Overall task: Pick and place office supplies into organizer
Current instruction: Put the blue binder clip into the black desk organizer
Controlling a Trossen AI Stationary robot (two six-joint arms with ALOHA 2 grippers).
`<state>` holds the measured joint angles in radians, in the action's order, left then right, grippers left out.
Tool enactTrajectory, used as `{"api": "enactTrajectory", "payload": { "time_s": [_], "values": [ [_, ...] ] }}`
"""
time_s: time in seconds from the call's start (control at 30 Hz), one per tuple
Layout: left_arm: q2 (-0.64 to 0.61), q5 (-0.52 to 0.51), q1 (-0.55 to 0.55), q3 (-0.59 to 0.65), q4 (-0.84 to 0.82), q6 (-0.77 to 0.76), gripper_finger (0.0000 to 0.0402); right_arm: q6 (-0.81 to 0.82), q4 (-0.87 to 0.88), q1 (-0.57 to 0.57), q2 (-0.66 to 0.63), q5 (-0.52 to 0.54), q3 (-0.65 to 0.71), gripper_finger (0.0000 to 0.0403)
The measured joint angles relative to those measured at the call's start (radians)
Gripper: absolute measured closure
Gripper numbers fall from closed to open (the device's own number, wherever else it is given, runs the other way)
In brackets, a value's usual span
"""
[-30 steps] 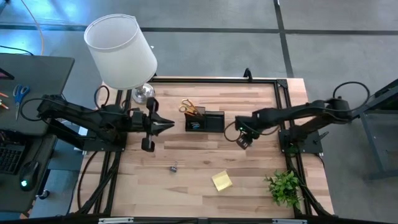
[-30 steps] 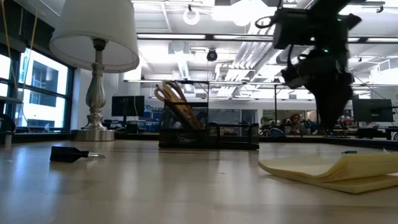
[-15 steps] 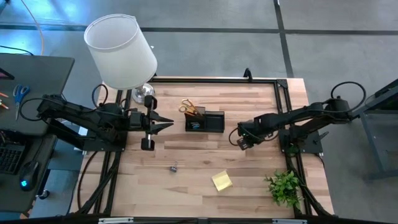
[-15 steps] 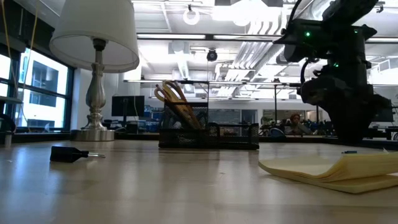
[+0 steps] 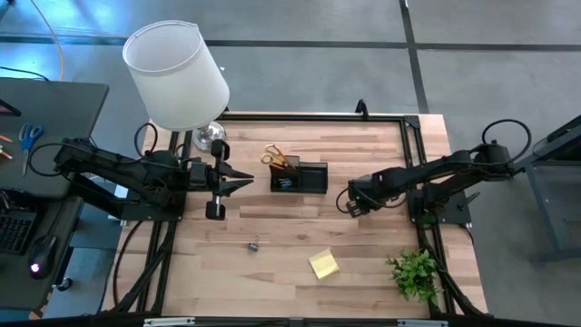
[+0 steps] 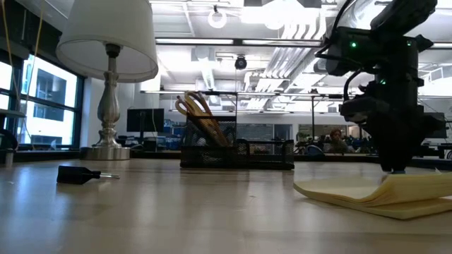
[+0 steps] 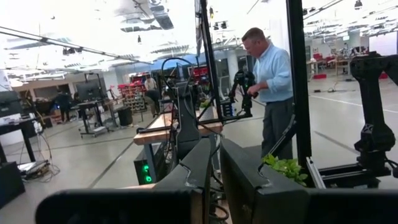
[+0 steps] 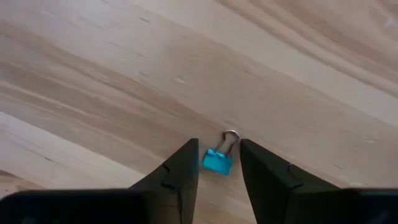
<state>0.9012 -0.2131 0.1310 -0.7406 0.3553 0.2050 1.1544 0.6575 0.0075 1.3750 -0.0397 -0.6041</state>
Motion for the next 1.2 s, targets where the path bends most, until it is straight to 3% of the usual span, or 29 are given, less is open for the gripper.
{"api": "enactTrajectory", "payload": {
  "time_s": [0.57,1.2],
  "values": [
    [0.0,0.0,0.0,0.0,-0.008,-0.002,0.0378,0.103,-0.016,0.111,-0.001,0.009,0.013,0.029],
    [0.0,0.0,0.0,0.0,-0.007,-0.002,0.0378,0.103,-0.003,0.073,0.052,0.011,0.009,0.0293]
  ]
}}
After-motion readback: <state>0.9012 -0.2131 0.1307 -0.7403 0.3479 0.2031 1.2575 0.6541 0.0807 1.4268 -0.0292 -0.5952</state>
